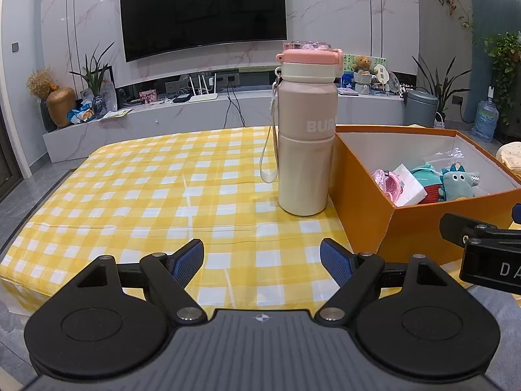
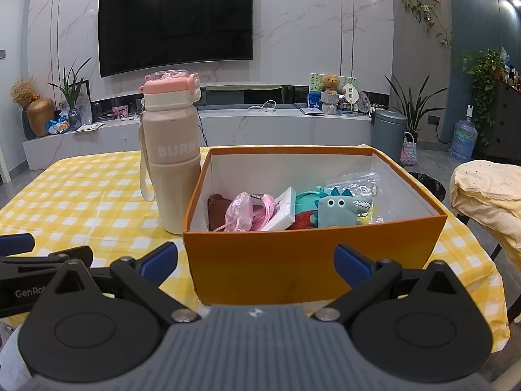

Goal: Organize soft objects

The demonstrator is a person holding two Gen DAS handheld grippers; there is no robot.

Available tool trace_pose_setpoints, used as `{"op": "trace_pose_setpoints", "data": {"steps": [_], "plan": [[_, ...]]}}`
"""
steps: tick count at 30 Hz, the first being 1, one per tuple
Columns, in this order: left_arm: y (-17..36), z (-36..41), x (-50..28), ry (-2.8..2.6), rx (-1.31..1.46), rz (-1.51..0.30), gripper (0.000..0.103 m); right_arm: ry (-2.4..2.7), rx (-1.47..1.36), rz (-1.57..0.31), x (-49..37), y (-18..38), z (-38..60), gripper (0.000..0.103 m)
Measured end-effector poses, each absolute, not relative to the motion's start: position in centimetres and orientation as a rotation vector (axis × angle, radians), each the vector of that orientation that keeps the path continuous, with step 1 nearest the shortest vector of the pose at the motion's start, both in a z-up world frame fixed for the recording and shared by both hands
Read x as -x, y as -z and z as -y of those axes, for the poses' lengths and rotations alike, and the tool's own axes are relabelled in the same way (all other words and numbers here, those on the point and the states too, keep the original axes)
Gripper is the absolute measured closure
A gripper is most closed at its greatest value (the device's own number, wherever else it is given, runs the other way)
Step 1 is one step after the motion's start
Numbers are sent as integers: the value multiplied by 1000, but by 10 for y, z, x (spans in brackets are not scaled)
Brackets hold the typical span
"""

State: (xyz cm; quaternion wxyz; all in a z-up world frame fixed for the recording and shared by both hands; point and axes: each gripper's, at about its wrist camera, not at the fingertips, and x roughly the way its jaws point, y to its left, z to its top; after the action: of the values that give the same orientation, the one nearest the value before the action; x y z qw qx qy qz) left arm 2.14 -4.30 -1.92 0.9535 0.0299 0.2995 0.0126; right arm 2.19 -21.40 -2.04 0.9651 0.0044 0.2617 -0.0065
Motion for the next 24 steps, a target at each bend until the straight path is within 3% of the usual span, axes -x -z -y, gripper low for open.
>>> {"op": "trace_pose_setpoints", "data": {"steps": [24], "plan": [[16, 47, -22, -14, -67, -601, 8, 13, -9, -528, -22, 20, 214, 3]]}}
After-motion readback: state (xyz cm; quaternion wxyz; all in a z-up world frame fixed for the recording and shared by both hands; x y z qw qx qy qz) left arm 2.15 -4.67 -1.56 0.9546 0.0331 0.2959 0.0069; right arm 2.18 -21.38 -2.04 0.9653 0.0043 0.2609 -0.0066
